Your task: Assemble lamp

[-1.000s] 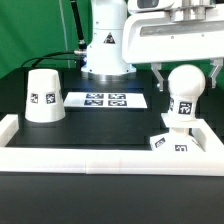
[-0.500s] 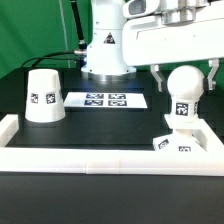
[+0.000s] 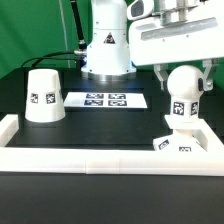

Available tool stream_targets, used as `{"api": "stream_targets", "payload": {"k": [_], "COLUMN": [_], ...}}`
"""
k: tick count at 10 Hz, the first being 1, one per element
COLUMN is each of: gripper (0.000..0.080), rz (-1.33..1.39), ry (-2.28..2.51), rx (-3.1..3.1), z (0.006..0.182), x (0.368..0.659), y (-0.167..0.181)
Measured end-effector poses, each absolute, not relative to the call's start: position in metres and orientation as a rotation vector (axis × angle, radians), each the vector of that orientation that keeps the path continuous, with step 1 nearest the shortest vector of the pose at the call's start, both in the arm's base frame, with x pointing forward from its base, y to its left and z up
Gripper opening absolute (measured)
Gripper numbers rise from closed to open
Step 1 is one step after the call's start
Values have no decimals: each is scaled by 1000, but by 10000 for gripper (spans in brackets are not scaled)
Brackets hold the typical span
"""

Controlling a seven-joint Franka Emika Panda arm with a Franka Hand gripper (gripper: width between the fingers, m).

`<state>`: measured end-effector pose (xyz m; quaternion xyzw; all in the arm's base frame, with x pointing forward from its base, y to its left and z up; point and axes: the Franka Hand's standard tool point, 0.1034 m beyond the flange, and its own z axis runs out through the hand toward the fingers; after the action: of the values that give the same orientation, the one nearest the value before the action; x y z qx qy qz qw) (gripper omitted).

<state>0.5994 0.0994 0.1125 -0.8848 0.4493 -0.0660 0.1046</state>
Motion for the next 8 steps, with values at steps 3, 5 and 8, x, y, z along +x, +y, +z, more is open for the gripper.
{"api": "stream_targets", "payload": {"k": [3,5,8], "gripper": [579,579,579], "rz": [-119,-61,1], "ry": [1694,1927,2114], "rx": [-2343,-2126,-1897], "z": [113,112,111], "x": [600,601,603], "y": [102,103,100]}}
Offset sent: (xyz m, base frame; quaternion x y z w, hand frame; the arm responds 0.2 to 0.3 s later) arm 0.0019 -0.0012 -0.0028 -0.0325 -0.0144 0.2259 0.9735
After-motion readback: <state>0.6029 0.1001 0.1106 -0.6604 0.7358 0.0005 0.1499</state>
